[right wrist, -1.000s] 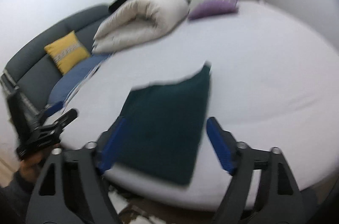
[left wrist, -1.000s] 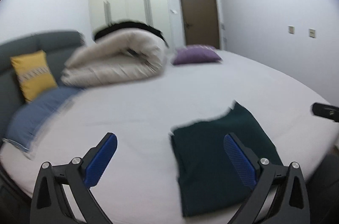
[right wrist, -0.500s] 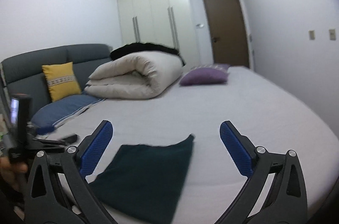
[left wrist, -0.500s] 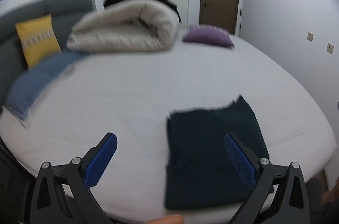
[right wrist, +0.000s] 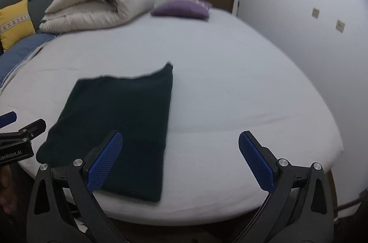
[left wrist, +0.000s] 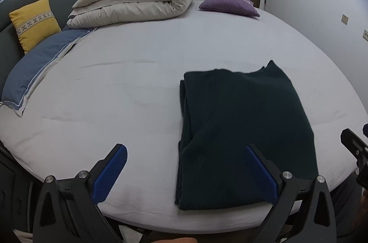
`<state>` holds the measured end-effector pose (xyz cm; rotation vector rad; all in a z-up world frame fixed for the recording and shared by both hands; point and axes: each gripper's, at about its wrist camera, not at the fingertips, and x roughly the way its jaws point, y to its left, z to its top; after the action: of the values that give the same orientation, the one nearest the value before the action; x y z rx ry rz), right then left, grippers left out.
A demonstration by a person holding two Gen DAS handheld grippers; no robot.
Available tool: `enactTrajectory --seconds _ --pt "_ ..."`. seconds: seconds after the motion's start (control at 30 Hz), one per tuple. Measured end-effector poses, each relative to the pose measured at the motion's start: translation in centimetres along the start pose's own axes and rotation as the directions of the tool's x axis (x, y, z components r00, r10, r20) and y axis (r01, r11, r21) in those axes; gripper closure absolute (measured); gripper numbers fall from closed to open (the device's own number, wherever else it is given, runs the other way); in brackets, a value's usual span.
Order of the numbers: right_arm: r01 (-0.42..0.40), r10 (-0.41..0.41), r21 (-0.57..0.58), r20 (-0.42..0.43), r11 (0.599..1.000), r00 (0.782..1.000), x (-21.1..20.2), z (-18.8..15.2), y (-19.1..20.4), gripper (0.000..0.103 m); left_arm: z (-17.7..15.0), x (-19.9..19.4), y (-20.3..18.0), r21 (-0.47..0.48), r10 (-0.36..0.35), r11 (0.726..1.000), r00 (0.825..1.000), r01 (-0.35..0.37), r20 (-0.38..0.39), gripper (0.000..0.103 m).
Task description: Fold small clothes
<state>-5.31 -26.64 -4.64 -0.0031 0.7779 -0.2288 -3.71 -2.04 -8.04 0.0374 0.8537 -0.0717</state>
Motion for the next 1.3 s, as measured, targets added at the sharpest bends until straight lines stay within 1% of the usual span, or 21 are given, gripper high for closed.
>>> enactTrajectory --seconds 0.03,0.1,0.23,0.33,0.5,1.3 --pt "-0.013 0.013 0.017 -0.01 1.0 1.0 0.4 0.0 0.4 0.0 -0.2 0.3 0.2 -0.002 -0.003 1.0 1.0 0.003 -0.003 0.0" --pt "-0.003 0.004 0.048 -0.022 0.999 1.0 1.5 -0.8 0.8 0.0 -0.5 0.7 0.4 -0.008 -0.007 1.0 1.0 0.006 -0.01 0.0" --pt "0.014 -0.012 0.053 -0.028 0.998 1.0 1.9 -2.5 0.4 0.0 -1.0 1.3 0.8 -0.013 -0.007 1.0 1.0 0.006 -0.023 0.0" --pt "0.018 -0.016 0.047 -0.035 0.999 0.999 2.2 -3.0 0.5 0.0 -1.0 1.6 1.1 -0.015 -0.009 1.0 1.0 0.009 -0.027 0.0" --pt "0.016 -0.014 0.042 -0.045 0.999 0.999 4.3 -2.1 0.9 0.0 -1.0 1.7 1.2 -0.017 -0.011 1.0 1.0 0.011 -0.027 0.0" --pt "0.009 -0.006 0.046 -0.056 0.999 0.998 4.0 -2.0 0.7 0.0 -1.2 1.9 1.3 -0.016 -0.016 1.0 0.999 0.015 -0.031 0.0"
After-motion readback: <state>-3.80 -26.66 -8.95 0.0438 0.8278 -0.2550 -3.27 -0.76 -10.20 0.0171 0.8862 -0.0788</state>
